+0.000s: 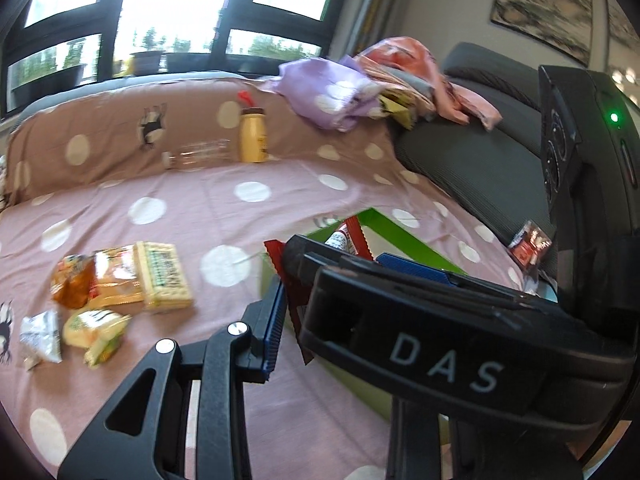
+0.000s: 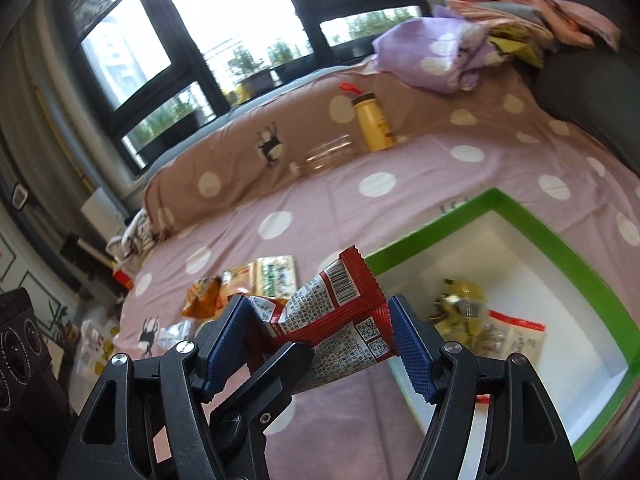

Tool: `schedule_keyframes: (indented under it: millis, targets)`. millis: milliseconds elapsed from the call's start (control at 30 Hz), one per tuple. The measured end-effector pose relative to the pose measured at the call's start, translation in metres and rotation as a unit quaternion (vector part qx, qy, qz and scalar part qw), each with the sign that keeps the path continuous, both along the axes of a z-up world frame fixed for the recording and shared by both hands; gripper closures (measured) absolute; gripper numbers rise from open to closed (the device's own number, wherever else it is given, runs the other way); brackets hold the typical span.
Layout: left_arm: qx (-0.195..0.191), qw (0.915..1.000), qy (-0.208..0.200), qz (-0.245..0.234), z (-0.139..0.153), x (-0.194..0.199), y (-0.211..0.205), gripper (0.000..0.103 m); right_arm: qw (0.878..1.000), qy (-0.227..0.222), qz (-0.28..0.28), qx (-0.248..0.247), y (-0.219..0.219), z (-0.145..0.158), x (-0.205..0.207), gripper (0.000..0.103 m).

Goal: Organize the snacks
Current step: 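Carry the red-and-white packet into the green box and release it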

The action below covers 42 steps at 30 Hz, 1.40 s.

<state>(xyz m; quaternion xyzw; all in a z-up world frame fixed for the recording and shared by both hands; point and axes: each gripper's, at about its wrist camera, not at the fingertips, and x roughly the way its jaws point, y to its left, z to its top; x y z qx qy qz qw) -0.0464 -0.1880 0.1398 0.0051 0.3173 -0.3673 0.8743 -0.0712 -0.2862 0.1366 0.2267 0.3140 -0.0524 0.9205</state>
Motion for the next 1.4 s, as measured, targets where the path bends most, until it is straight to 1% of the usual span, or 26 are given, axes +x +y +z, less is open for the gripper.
schedule_keyframes:
  millis: [267, 567, 967, 1400]
  targets:
    - [0.020, 0.9983, 0.014, -0.052, -0.006, -0.002, -0.047, 0.073, 0.998, 0.011, -0.058, 0.030, -0.044, -0.010, -0.018, 0.030]
    - [0.038, 0.9942, 0.037, -0.093, -0.016, -0.005, -0.078, 0.073, 0.993, 0.032, -0.103, 0.055, -0.075, -0.023, -0.031, 0.030]
    - [0.063, 0.9870, 0.080, -0.124, -0.032, -0.004, -0.107, 0.073, 0.986, 0.071, -0.131, 0.080, -0.101, -0.043, -0.036, 0.030]
    - [0.077, 0.9779, 0.134, -0.141, -0.051, 0.004, -0.123, 0.073, 0.976, 0.115, -0.154, 0.099, -0.118, -0.064, -0.036, 0.030]
